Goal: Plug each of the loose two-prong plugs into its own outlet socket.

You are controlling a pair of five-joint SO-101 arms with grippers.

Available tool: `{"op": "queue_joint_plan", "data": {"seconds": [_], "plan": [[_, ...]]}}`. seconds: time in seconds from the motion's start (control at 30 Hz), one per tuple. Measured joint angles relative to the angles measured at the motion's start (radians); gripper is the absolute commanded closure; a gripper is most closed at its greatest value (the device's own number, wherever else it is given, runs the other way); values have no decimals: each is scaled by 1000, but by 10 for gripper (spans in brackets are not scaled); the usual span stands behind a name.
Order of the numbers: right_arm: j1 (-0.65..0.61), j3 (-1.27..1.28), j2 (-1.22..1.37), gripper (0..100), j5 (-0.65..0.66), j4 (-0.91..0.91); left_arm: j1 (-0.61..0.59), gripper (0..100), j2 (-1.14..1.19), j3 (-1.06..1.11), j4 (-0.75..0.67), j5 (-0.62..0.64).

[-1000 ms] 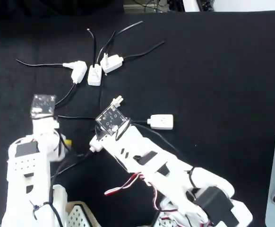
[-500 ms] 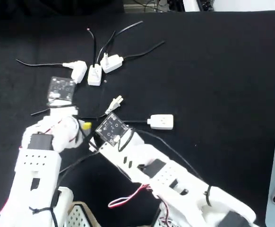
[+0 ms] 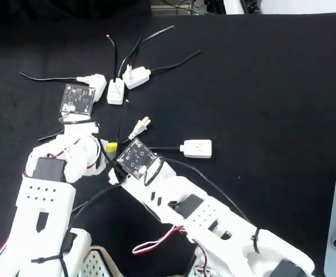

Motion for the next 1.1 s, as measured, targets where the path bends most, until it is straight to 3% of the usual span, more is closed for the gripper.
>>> {"op": "queue_joint_plan", "data": {"seconds": [0.23,0.43,0.8,1.1], "plan": [[3,2,0,987,2,6,129,745,0,-25,106,5],[3,14,0,987,2,6,135,745,0,-25,112,2],[38,-14,29,987,0,64,-203,745,0,-23,114,2],[38,-135,186,987,0,81,-327,745,0,117,2,2]]}}
